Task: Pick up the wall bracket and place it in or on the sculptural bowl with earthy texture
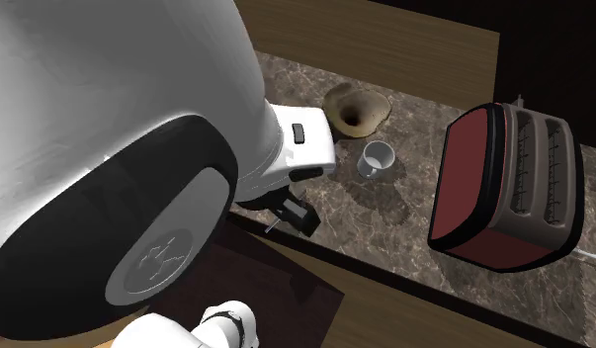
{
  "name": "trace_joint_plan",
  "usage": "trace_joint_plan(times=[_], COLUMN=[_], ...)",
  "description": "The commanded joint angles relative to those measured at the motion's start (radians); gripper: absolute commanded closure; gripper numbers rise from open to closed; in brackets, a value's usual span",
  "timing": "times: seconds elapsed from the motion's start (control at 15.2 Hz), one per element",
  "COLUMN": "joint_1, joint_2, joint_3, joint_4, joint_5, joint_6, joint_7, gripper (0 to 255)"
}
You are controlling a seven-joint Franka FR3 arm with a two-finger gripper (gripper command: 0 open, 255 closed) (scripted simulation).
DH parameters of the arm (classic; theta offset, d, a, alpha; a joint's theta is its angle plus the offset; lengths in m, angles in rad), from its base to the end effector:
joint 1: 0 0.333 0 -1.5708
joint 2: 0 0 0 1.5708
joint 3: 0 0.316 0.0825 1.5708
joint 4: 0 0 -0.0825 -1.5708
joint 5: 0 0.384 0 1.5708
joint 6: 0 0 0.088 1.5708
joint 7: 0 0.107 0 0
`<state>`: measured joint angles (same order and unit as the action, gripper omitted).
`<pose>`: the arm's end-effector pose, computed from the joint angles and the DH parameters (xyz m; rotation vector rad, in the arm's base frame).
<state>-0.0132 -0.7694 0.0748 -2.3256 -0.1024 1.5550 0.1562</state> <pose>0.3100 0.0153 0.5987 2.9825 -0.1749 0.0189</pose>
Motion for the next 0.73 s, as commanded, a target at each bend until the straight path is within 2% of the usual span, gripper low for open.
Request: trace_joint_plan(times=[0.0,0.33,0.66], joint_1=[0.000,0.009,0.002], joint_2=[0.000,0.083,0.236], joint_3=[0.000,0.205,0.405], joint_4=[0.000,-0.061,-0.090], joint_5=[0.000,-0.066,-0.145], joint_6=[0.000,0.032,0.045], joint_7=[0.000,0.173,0.370], gripper=[0,0,0])
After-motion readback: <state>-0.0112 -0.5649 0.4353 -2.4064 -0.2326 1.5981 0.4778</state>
